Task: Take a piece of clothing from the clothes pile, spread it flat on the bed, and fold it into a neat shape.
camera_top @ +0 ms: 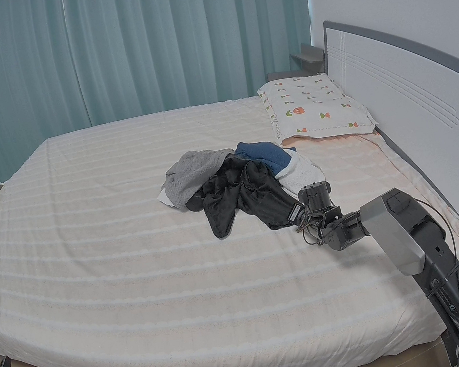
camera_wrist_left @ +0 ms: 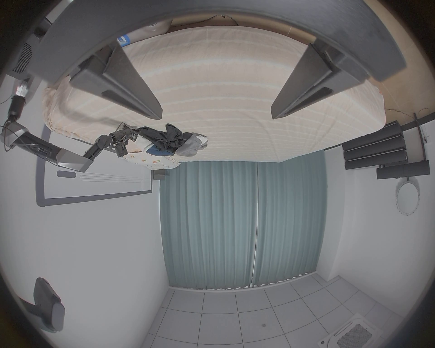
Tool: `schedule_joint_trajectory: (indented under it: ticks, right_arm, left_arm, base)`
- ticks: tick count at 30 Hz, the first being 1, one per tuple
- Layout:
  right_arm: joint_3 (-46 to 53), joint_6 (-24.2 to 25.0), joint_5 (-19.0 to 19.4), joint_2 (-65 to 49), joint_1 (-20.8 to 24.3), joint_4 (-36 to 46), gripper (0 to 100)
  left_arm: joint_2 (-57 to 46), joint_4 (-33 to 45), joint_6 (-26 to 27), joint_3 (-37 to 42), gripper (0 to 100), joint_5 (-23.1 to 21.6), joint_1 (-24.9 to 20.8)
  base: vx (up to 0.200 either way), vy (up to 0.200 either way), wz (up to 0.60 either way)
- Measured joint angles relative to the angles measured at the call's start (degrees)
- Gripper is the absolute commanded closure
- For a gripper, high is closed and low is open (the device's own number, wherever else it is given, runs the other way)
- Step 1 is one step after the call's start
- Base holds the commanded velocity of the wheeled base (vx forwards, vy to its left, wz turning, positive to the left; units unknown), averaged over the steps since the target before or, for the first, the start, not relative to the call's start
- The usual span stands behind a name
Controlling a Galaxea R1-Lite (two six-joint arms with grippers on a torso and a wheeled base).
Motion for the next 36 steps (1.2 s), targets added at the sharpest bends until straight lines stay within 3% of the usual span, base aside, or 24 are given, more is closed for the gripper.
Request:
schedule_joint_trajectory:
  ticks: [7, 13, 27, 36]
  right_arm:
    - [3.3, 0.7, 0.0, -3.7, -0.1, -0.6, 100]
    - [14.5, 2.2, 1.6, -9.7, 0.1, -3.5, 100]
    - [54.1, 4.2, 14.7, -34.0, 1.0, -23.7, 100]
    - [68.1, 4.4, 22.7, -57.9, 2.2, -30.6, 100]
  left_arm:
    - [0.0, 0.0, 0.0, 0.0, 0, 0.0, 0.0]
    - [0.0, 0.0, 0.0, 0.0, 0, 0.0, 0.0]
    - [0.0, 0.0, 0.0, 0.0, 0, 0.0, 0.0]
    - [0.0, 0.0, 0.4, 0.0, 0, -0.2, 0.0]
  base:
    - [0.000, 0.000, 0.00]
    - [0.000, 0.000, 0.00]
    - [0.000, 0.000, 0.00]
    - [0.000, 0.000, 0.00]
